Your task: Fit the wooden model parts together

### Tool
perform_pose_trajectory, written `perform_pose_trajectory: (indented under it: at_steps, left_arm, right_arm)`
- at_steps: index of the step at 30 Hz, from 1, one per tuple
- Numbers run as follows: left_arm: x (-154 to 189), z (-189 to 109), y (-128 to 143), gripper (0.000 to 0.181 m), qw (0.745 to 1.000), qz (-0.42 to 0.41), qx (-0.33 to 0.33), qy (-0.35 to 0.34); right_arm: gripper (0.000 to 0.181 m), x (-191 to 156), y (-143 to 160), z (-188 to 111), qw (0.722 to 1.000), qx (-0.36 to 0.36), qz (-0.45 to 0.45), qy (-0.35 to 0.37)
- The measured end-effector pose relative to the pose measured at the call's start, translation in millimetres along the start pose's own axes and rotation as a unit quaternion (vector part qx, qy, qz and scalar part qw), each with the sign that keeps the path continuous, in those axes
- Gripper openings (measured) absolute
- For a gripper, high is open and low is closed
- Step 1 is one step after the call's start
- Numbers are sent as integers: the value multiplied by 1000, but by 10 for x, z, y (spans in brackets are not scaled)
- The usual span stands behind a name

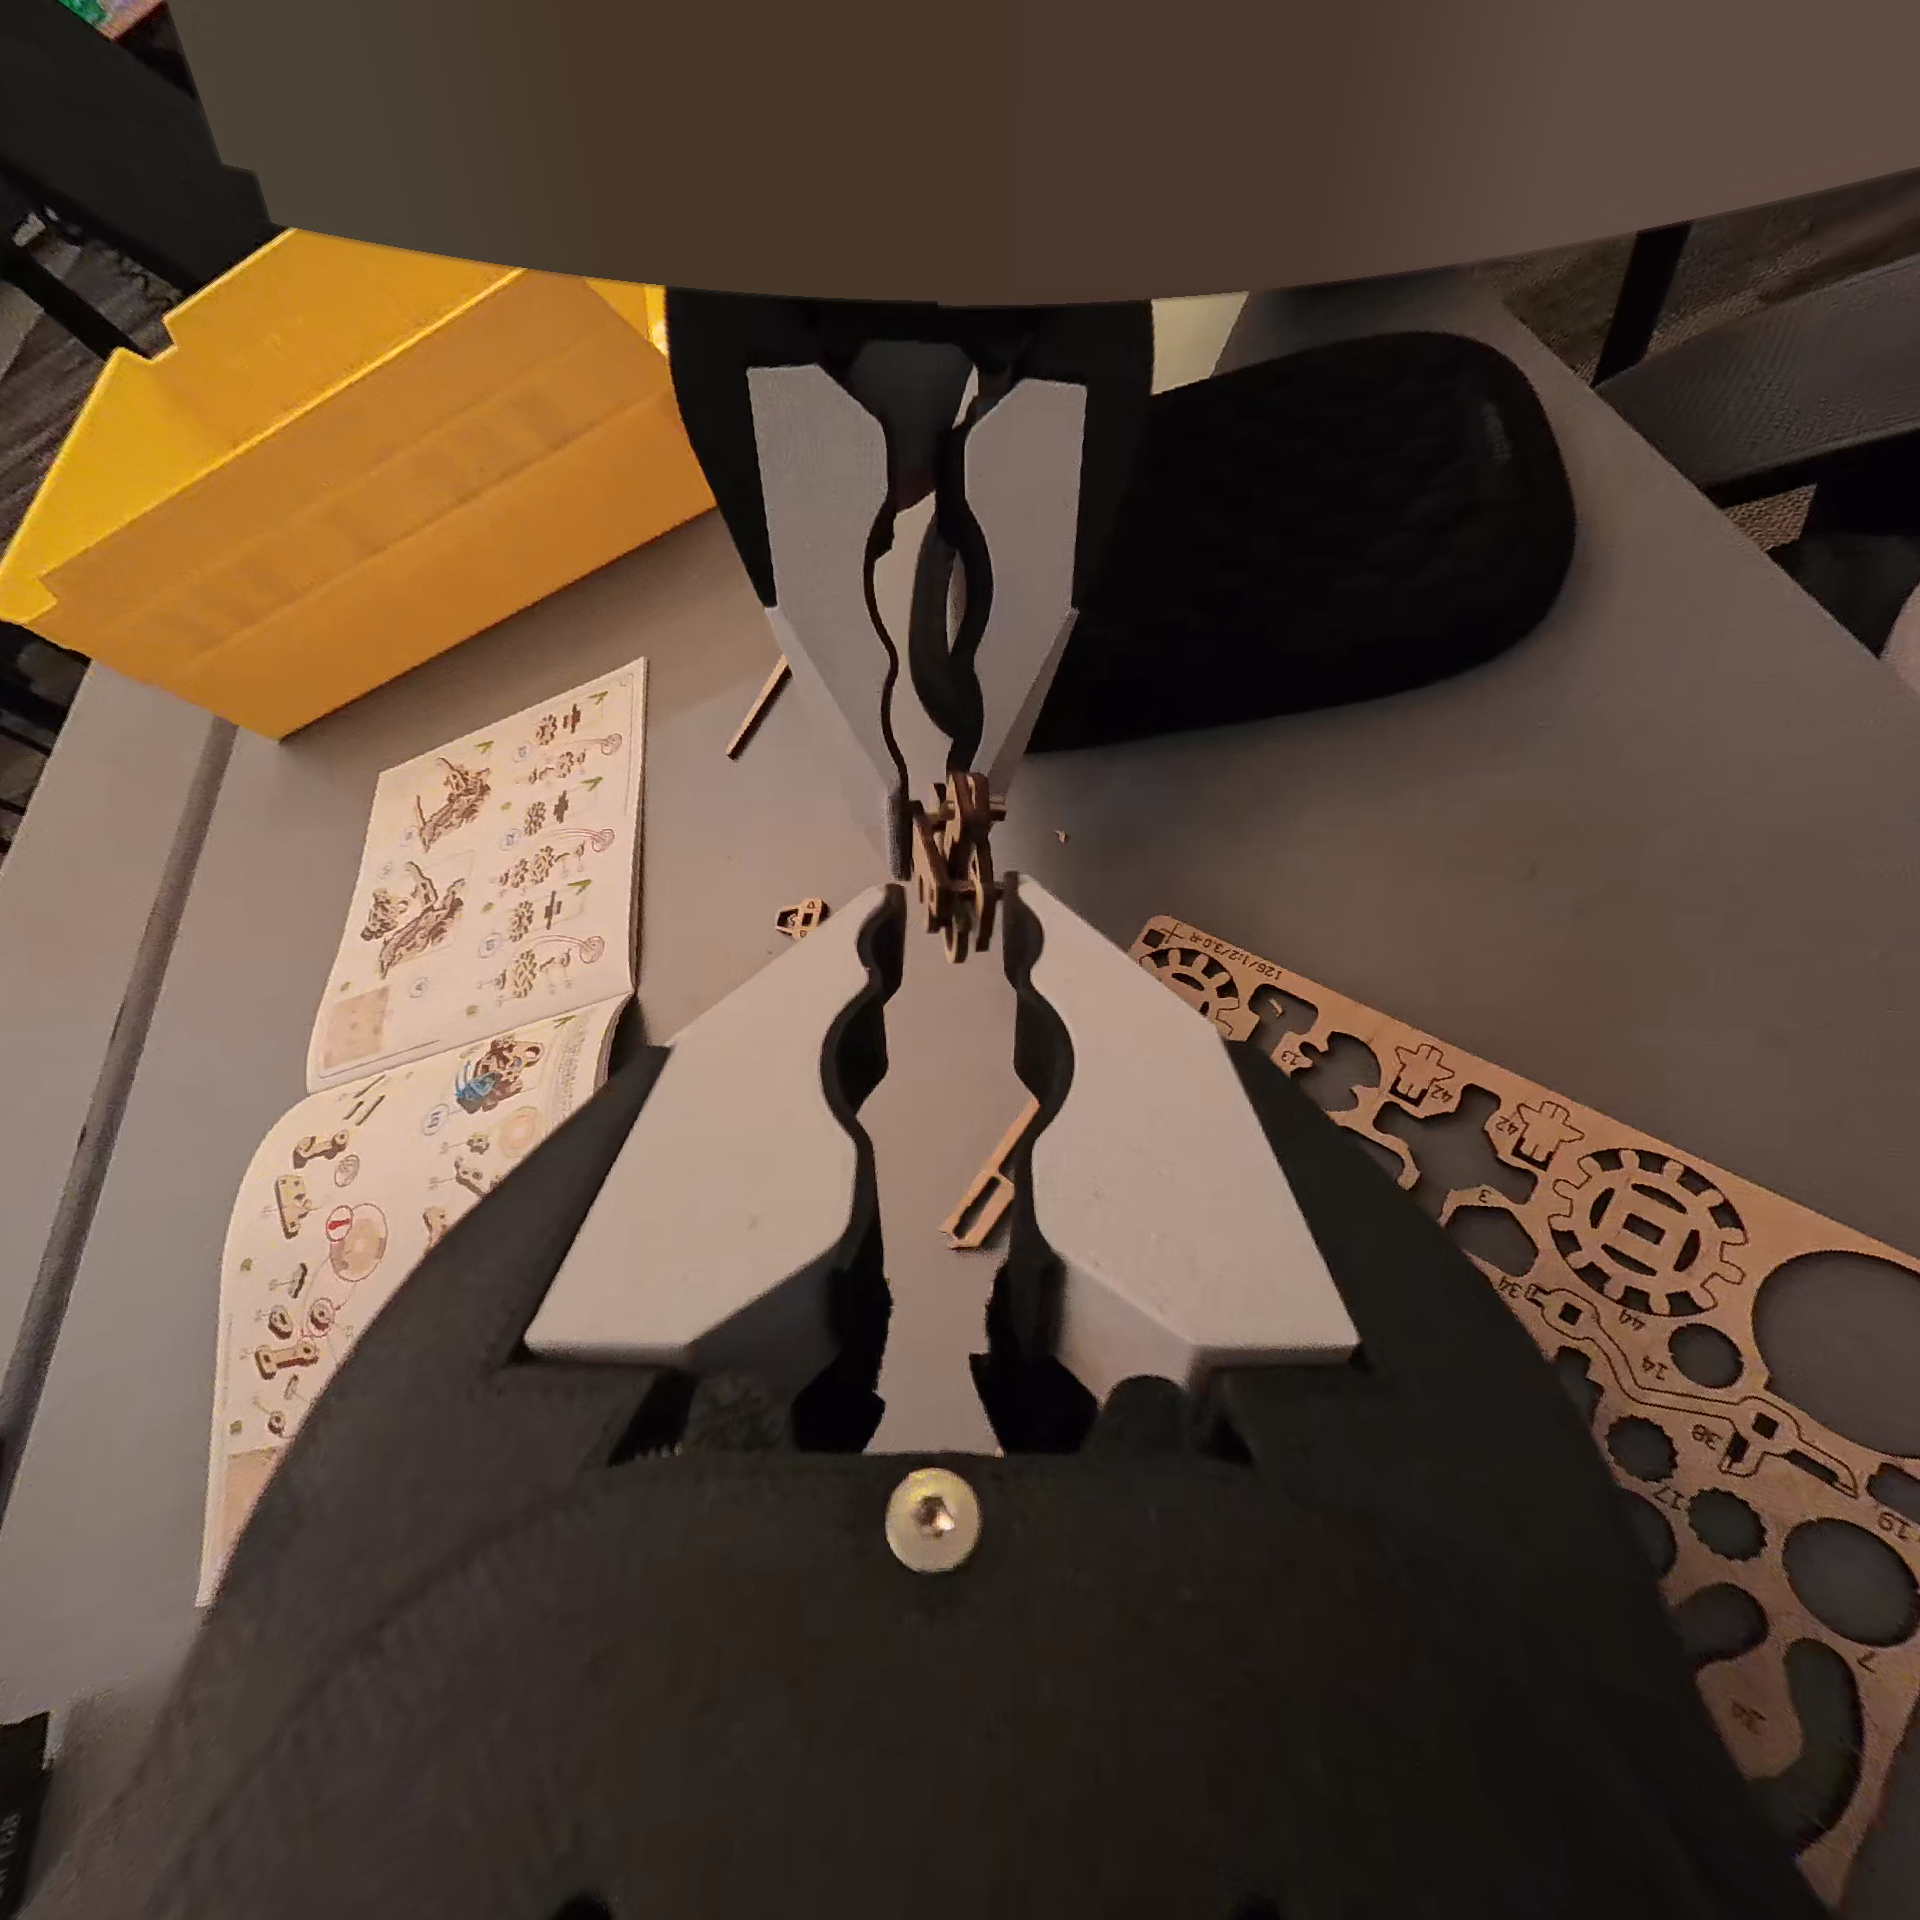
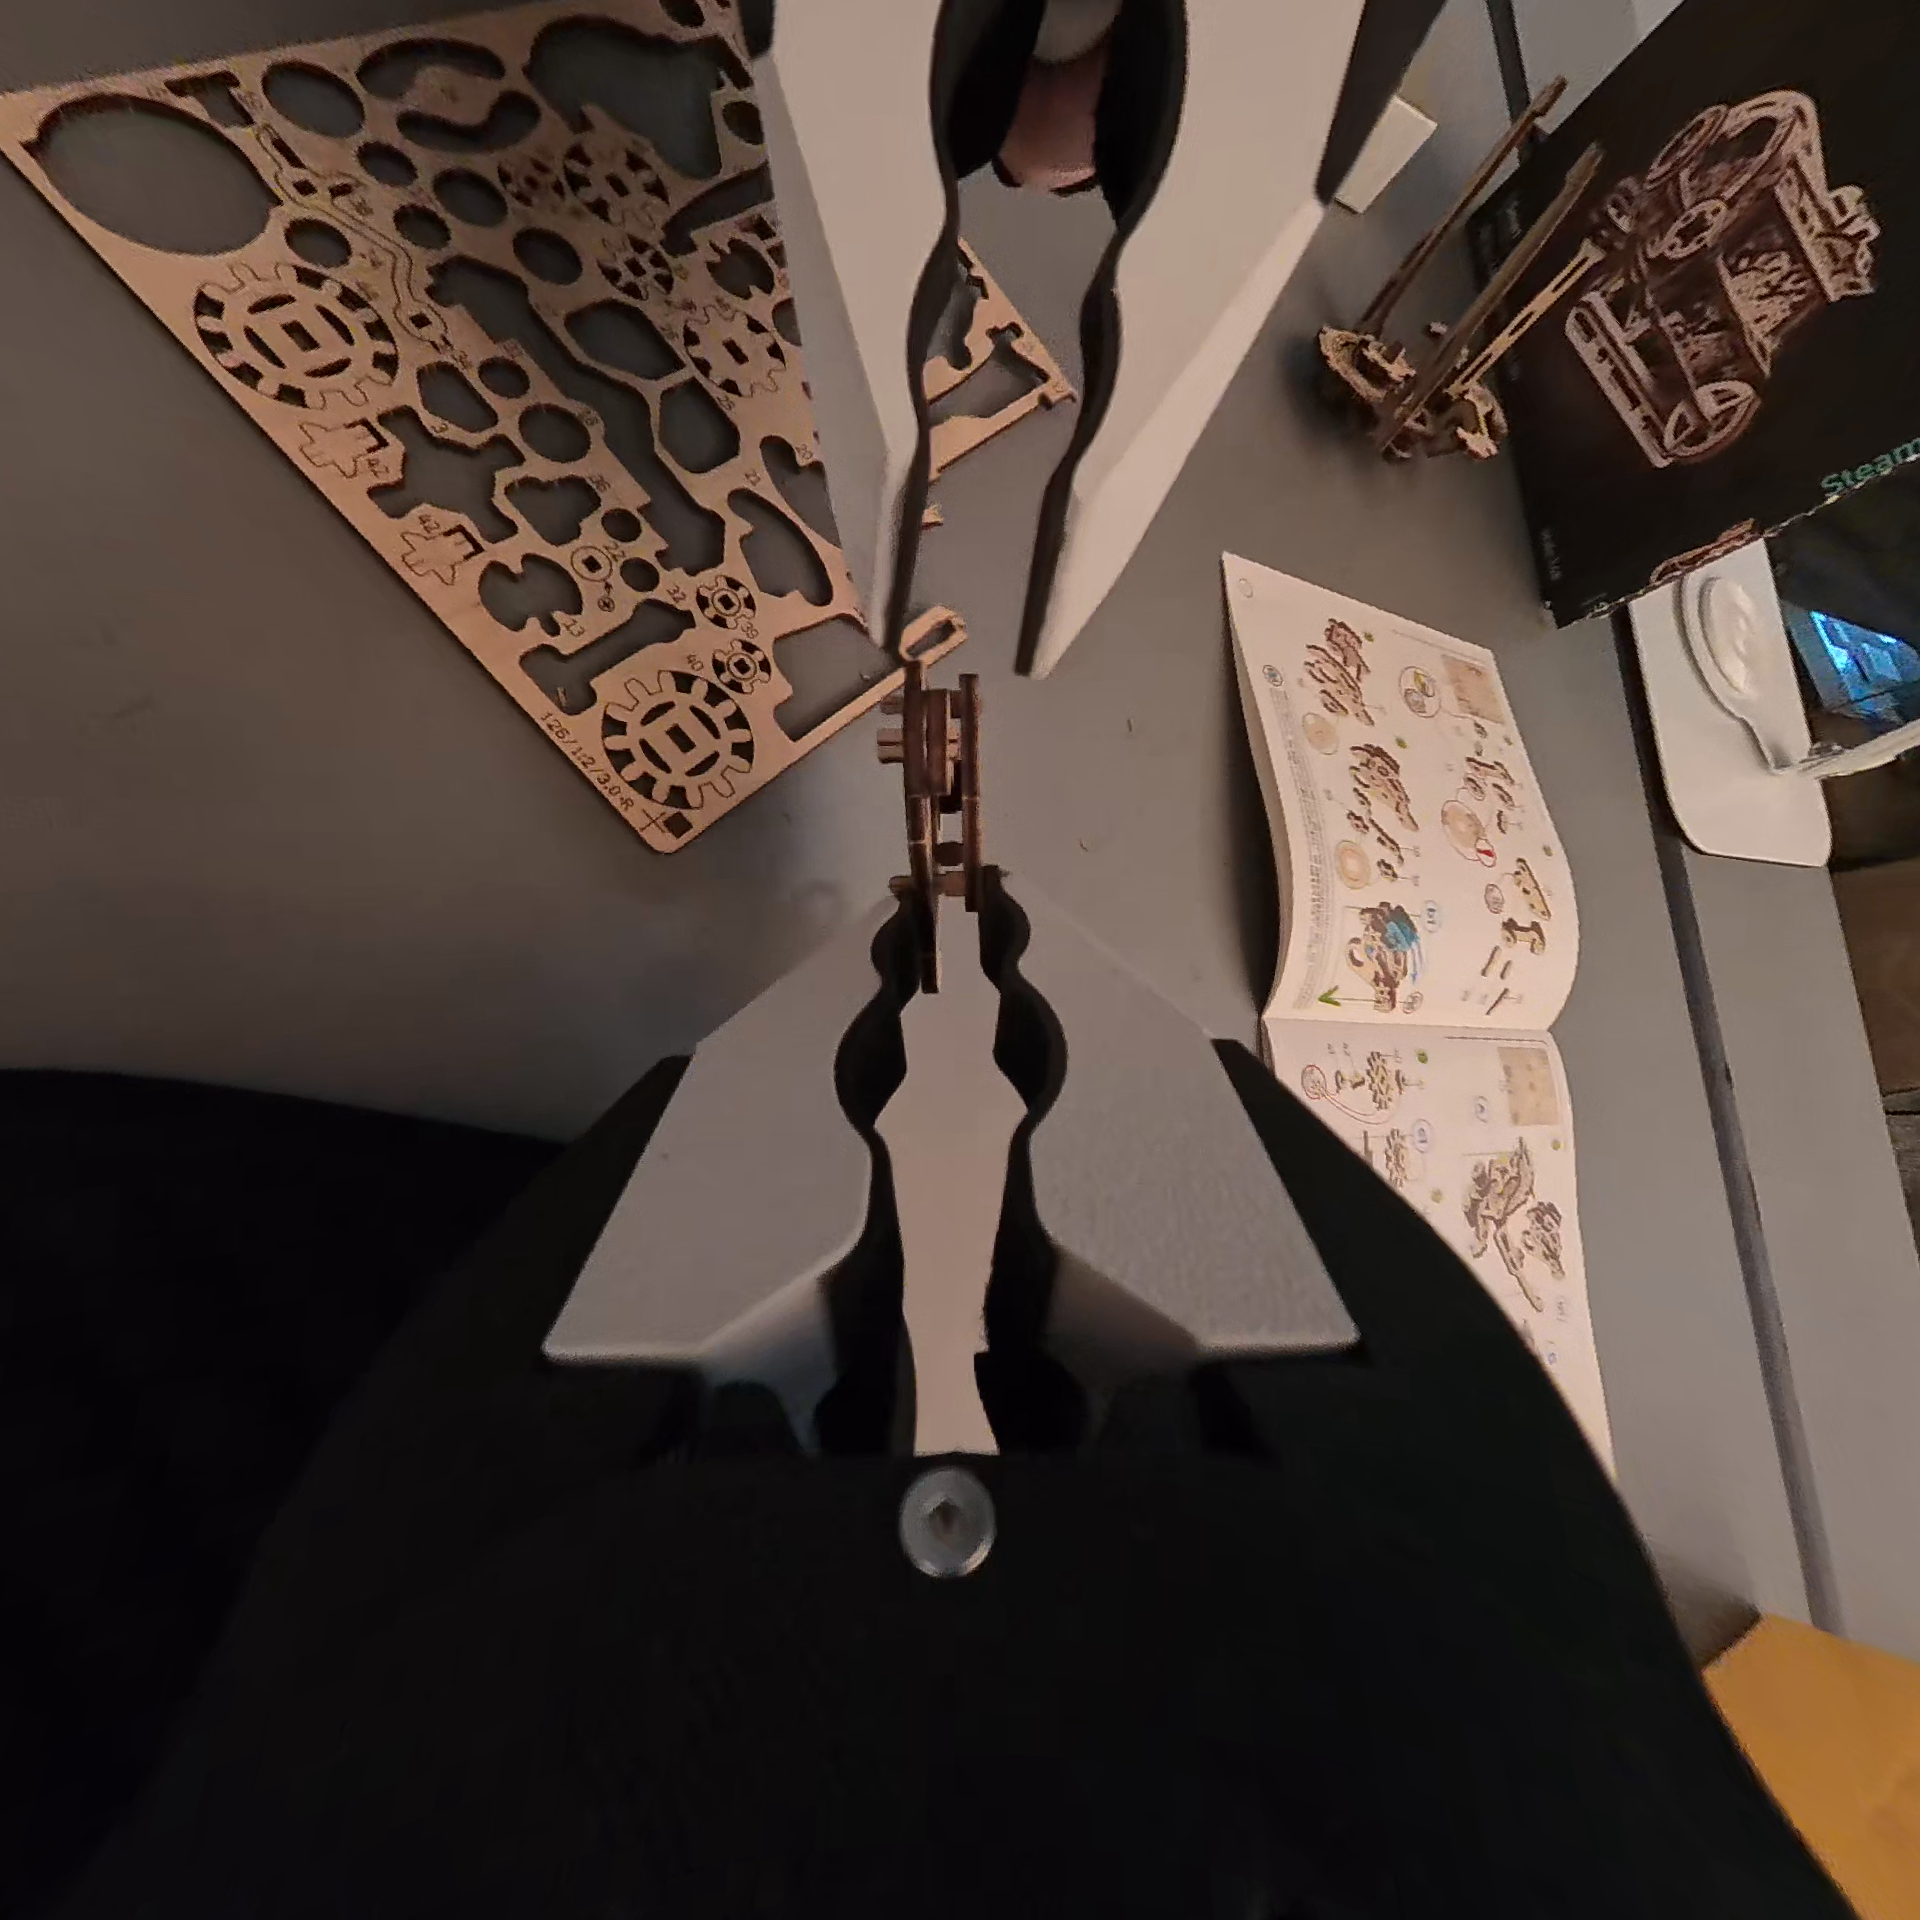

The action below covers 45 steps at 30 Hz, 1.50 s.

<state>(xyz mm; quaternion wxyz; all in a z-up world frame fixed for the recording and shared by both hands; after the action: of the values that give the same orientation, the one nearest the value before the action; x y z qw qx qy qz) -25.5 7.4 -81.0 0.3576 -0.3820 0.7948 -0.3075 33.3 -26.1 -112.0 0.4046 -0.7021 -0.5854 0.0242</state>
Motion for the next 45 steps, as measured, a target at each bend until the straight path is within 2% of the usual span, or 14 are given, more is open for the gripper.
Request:
perform_pose_trajectory:
  at_steps: [8,17,19,22,25,27,30,33,36,40,42,45]
  left_arm:
    - [62,48,36,10,999,53,-3,-3]
    - [70,46,41,9,999,-1,-10,39]
    - [20,62,52,10,998,-44,-3,39]
    - [-37,107,125,10,983,-166,4,81]
    - [-116,155,277,10,955,-279,-9,97]
    - [-161,172,320,10,930,-352,-1,106]
    - [-209,209,429,10,910,-402,-9,99]
    - [-202,214,457,10,886,-448,-8,122]
    - [-266,230,598,9,871,-482,-25,96]
    - [-324,208,630,21,878,-471,-37,74]
    - [-372,151,617,22,902,-427,-46,51]
    - [-349,94,632,22,951,-298,-80,30]
  right_arm:
    - [9,-48,-33,-13,1000,17,5,-22]
    - [9,-80,-46,30,997,35,38,-64]
    - [10,-44,-22,40,995,40,64,-72]
    - [11,2,50,55,983,47,139,-114]
    - [27,131,152,83,984,41,147,-95]
    - [26,187,161,74,987,48,127,-82]
    - [26,234,151,107,991,52,103,-64]
    - [26,272,119,141,992,54,97,-53]
    - [27,303,79,178,995,61,71,-34]
    - [23,317,80,309,997,45,55,-12]
    - [21,315,77,368,997,41,60,-11]
    - [20,327,48,398,995,44,84,-18]
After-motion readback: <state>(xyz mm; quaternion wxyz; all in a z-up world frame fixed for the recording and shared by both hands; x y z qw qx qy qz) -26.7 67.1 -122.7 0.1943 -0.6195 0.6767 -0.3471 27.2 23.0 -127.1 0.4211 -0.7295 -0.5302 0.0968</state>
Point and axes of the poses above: each gripper's, where its closed fingertips meet, z out along the fingers, y out of its underside, x = y × z across the jaws, the point moved 2 cm from there along -z, back along the fingers, and after that the axes turned 3 degrees about -x, right-handed, at the moved point
